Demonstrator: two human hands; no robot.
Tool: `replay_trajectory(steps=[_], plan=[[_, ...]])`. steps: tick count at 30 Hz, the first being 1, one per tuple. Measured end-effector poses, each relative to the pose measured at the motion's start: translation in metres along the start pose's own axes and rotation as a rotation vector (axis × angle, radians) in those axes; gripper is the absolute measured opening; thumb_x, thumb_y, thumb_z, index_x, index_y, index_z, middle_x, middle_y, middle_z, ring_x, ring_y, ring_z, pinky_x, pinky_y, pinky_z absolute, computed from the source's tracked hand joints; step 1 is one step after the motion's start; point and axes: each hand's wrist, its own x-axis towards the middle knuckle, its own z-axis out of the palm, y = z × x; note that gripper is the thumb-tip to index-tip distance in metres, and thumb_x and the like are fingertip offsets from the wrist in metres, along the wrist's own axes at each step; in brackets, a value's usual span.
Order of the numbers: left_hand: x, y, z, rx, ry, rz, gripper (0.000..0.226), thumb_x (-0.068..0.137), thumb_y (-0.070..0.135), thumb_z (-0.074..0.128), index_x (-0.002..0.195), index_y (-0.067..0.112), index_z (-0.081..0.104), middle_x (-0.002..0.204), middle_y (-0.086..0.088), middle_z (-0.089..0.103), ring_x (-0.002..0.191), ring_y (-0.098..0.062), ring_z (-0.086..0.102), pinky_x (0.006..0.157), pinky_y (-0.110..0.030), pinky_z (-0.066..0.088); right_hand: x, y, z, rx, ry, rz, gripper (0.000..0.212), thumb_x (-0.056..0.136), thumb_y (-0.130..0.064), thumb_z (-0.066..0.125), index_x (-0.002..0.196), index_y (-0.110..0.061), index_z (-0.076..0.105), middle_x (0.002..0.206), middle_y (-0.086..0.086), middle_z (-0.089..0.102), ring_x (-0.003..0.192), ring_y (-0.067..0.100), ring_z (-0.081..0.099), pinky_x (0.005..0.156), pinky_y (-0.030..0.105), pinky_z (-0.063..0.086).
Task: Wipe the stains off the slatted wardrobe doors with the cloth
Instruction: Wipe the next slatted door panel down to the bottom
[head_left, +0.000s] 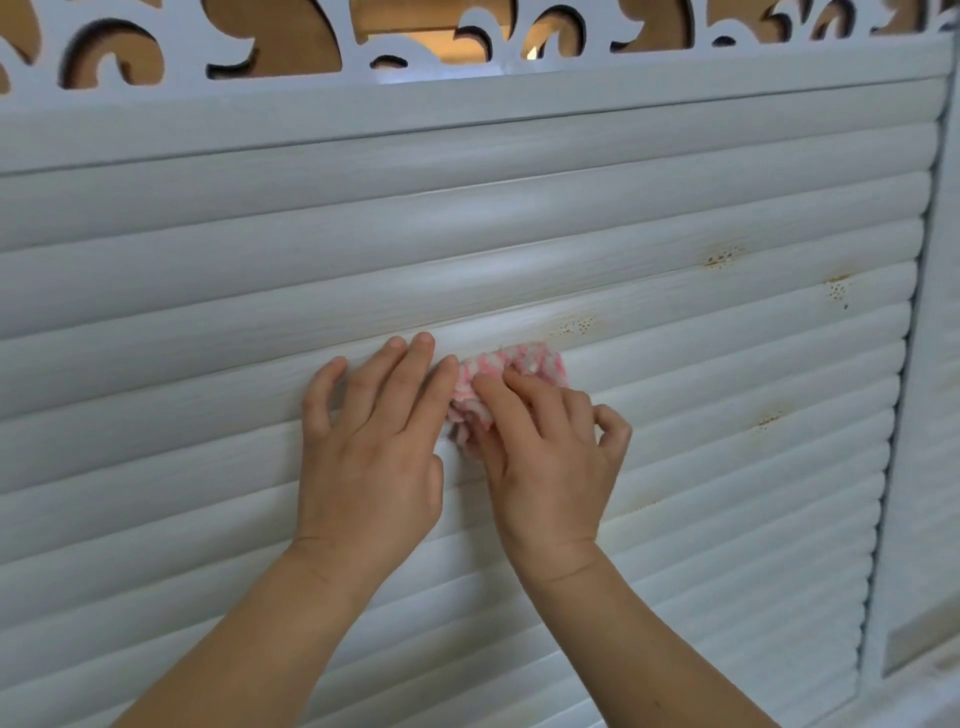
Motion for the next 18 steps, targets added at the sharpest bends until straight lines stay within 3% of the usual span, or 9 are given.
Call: replay_trajectory(steps=[6, 12, 15, 18], plan=[[0.000, -0.002, 0.001, 0.027, 0.004, 0.028, 0.063, 0.070, 0.015, 0.036, 0.129, 0.011, 0.056, 0.138, -0.009, 0.049, 0.127, -0.026, 0.040, 0.105, -0.051, 0.023, 0.012, 0.036, 0.000, -0.062, 0.040, -0.037, 0.016, 0.085, -0.034, 0.062, 0.097, -0.032, 0.072, 0.098, -0.007, 0.069, 0.104, 0.020, 0.052, 0.090, 0.040, 0.032], [-0.001, -0.002, 0.002, 0.008, 0.029, 0.025, 0.062, 0.071, 0.014, 0.035, 0.129, 0.011, 0.056, 0.137, -0.009, 0.050, 0.127, -0.025, 0.040, 0.105, -0.050, 0.021, 0.029, 0.093, -0.004, -0.126, -0.019, 0.218, 0.023, 0.084, -0.035, 0.055, 0.097, -0.025, 0.072, 0.102, 0.002, 0.068, 0.098, 0.025, 0.057, 0.087, 0.036, 0.027], [-0.001, -0.001, 0.002, -0.008, 0.023, 0.014, 0.061, 0.070, 0.014, 0.036, 0.128, 0.011, 0.056, 0.137, -0.009, 0.051, 0.127, -0.025, 0.040, 0.106, -0.050, 0.021, 0.033, 0.085, -0.003, -0.061, -0.052, 0.391, 0.030, 0.083, -0.034, 0.051, 0.099, -0.020, 0.072, 0.112, 0.004, 0.066, 0.101, 0.028, 0.061, 0.087, 0.037, 0.029], [-0.001, -0.002, 0.002, -0.018, 0.012, 0.006, 0.063, 0.070, 0.015, 0.035, 0.130, 0.011, 0.054, 0.137, -0.008, 0.051, 0.126, -0.024, 0.040, 0.106, -0.050, 0.022, 0.027, 0.059, -0.002, -0.037, -0.074, 0.410, 0.033, 0.086, -0.036, 0.048, 0.106, -0.020, 0.070, 0.118, 0.002, 0.066, 0.108, 0.024, 0.061, 0.088, 0.036, 0.030]])
